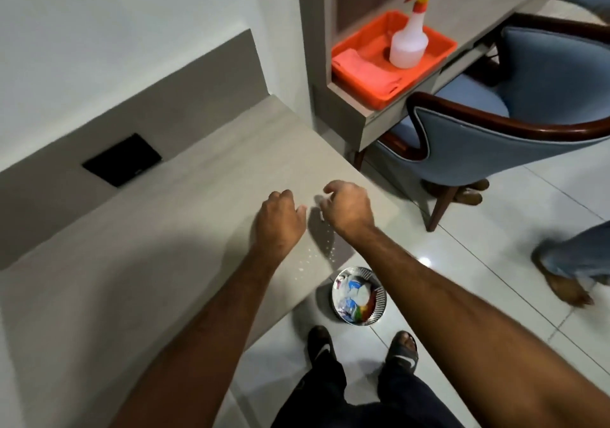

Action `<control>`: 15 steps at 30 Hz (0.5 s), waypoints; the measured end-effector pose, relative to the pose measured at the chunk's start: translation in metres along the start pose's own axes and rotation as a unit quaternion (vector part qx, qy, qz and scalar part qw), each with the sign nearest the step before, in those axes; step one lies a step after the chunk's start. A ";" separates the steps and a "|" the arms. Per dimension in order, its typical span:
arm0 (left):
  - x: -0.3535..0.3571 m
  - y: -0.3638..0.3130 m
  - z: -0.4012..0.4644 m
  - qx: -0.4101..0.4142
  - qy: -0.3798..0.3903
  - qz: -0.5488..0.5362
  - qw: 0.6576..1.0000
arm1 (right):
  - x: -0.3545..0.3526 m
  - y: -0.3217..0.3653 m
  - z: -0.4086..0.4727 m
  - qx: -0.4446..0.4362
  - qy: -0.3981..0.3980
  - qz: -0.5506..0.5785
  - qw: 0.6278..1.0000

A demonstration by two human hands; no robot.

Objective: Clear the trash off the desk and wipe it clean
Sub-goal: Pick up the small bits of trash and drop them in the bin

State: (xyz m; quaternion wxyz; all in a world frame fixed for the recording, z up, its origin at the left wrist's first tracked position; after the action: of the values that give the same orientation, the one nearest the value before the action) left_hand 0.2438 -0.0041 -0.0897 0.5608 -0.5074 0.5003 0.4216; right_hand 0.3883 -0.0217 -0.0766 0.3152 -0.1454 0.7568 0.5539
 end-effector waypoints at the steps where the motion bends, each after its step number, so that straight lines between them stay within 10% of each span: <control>1: 0.005 0.006 -0.001 0.002 0.024 0.020 1.000 | 0.010 0.002 0.003 0.012 0.026 -0.047 0.998; 8: 0.026 0.017 -0.005 0.067 0.045 0.030 0.996 | 0.045 0.001 -0.004 0.013 0.078 -0.168 0.983; 15: 0.003 -0.054 -0.039 0.090 -0.019 -0.088 0.992 | -0.022 -0.041 -0.029 -0.015 -0.083 -0.022 0.996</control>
State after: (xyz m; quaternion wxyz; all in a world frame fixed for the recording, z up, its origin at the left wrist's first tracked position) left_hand 0.2920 -0.0502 -0.0844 0.6485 -0.4892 0.4788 0.3330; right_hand 0.4192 -0.0656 -0.0881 0.3865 -0.1202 0.7164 0.5683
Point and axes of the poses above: each hand's wrist, its own z-axis towards the middle knuckle, its own x-axis out of the palm, y = z × x, the point moved 4 cm from there along z, towards the middle knuckle, and after that the axes turned 9 degrees about z, right-handed, at the moved point
